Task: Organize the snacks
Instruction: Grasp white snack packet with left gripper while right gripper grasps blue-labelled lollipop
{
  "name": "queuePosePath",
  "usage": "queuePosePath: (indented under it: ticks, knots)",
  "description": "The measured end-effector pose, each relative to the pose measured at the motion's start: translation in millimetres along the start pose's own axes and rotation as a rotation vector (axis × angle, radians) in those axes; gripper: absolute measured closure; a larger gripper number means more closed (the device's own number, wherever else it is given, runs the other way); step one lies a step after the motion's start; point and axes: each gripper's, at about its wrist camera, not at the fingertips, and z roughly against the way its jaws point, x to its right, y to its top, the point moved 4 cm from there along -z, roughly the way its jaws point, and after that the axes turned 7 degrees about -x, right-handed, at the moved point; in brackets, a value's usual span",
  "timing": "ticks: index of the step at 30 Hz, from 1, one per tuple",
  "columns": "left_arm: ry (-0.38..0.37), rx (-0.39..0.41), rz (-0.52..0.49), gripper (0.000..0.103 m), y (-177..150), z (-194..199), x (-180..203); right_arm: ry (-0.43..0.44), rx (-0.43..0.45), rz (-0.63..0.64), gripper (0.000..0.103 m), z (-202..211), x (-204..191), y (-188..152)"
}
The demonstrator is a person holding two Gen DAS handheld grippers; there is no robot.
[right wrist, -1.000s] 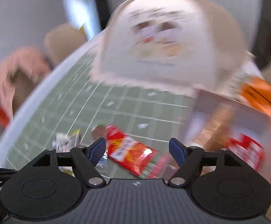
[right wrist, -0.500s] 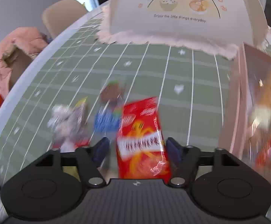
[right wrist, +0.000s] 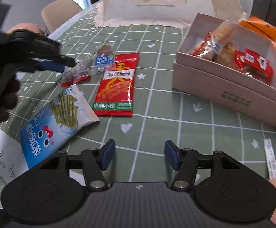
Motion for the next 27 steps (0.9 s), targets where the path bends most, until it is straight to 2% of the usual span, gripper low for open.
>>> queuePosePath:
  ticks: [1,3,5,8,11,12,15,17,19,21,22,23,24,27]
  knots:
    - [0.019,-0.001,-0.043,0.054,1.6,-4.5,5.5,-0.002,0.003,0.006,0.036,2.8,-1.4,1.4]
    - [0.053,0.008,-0.115,0.053,0.7,-5.4,13.3,-0.013,0.029,0.05,0.033,7.1,-8.4,10.9]
    - [0.083,0.014,-0.159,0.053,-4.9,-1.9,11.4,-0.046,0.087,0.108,0.022,14.0,-16.2,25.7]
    - [0.119,0.023,-0.159,0.051,-12.8,7.7,-8.8,-0.105,0.182,0.188,0.017,14.9,-30.3,60.6]
    - [0.15,0.02,-0.123,0.052,-18.2,22.0,-37.6,-0.108,0.187,0.254,0.017,-1.9,-47.0,97.9]
    - [0.142,0.018,-0.115,0.053,-20.4,26.4,-45.9,-0.082,0.182,0.263,0.017,-9.8,-52.5,109.9]
    - [0.04,-0.015,-0.093,0.055,-30.1,38.6,-67.3,-0.012,0.164,0.256,0.017,-36.3,-66.4,137.7]
    - [-0.017,-0.021,-0.092,0.055,-38.5,48.3,-73.9,0.004,0.16,0.256,0.017,-55.6,-77.0,153.6]
    - [-0.031,-0.006,-0.112,0.055,-43.1,56.5,-74.5,-0.004,0.156,0.249,0.017,-73.1,-84.0,165.9]
    - [-0.035,0.008,-0.118,0.055,-43.8,62.2,-72.9,-0.007,0.124,0.233,0.022,-91.5,-89.0,175.3]
    - [-0.03,0.016,-0.115,0.056,-42.3,63.8,-72.4,0.003,0.101,0.224,0.037,-96.7,-89.4,176.8]
    - [-0.016,0.023,-0.112,0.056,-39.9,64.1,-71.6,0.01,0.067,0.215,0.059,-101.3,-89.8,177.3]
    - [-0.005,0.027,-0.113,0.055,-37.3,62.8,-70.5,0.007,0.058,0.21,0.066,-100.4,-89.5,174.7]
    - [0.029,0.031,-0.111,0.055,-28.5,53.6,-66.6,0.062,0.052,0.178,0.067,-78.8,-85.3,160.2]
